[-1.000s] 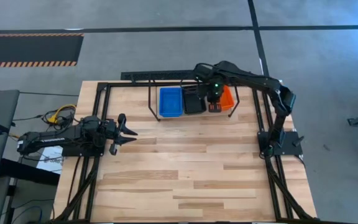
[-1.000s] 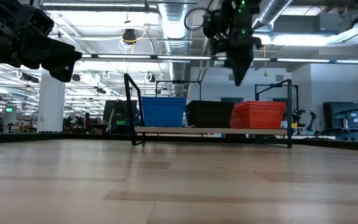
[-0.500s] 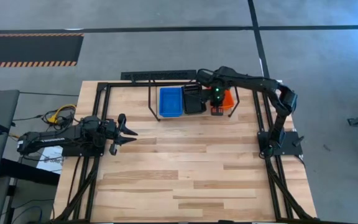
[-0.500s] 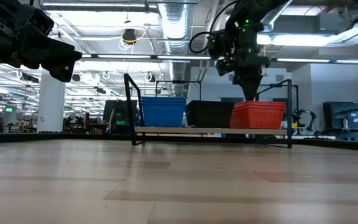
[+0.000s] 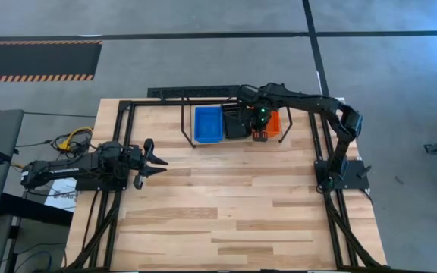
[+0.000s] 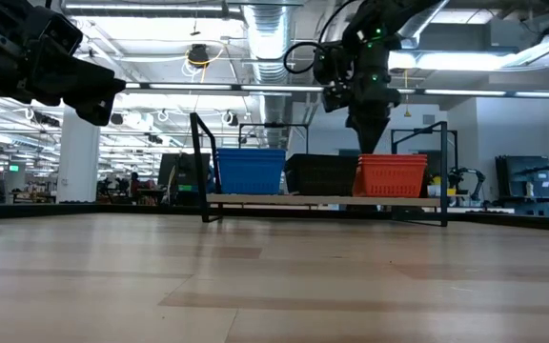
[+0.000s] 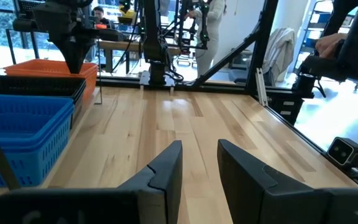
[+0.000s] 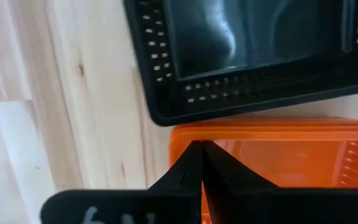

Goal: Stack baskets on shelf by color
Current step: Adjust the bins on the shelf

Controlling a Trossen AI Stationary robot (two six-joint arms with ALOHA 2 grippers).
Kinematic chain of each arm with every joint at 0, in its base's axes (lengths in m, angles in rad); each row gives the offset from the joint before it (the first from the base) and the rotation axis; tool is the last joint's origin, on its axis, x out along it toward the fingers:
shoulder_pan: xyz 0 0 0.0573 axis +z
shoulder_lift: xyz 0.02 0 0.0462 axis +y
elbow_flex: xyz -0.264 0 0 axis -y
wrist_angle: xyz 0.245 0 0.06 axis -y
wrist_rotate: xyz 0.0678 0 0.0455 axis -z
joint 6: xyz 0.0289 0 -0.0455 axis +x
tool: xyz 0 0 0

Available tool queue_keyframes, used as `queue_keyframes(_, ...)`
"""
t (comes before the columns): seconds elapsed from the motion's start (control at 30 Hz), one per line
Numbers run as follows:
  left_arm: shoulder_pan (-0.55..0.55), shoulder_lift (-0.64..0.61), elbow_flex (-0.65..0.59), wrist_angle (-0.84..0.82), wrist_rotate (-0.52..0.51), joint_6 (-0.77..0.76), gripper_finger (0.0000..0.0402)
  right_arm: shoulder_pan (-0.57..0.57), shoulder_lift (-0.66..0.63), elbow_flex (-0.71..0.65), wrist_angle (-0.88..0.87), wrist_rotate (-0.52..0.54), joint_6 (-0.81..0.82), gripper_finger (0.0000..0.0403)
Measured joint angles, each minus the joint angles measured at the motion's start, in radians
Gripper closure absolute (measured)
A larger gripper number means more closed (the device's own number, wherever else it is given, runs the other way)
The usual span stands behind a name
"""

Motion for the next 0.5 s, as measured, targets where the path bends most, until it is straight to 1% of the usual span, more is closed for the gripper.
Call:
queue_keyframes(0.3,0.000,0.000,0.000,-0.005,0.000,0.000,0.0313,0.036,0.000,0.000,-0.103,-0.003,0.008,0.0374)
queue_keyframes(0.5,0.000,0.000,0.000,-0.005,-0.001,0.000,0.0313,0.061,0.000,0.000,-0.096,-0.003,0.000,0.0376)
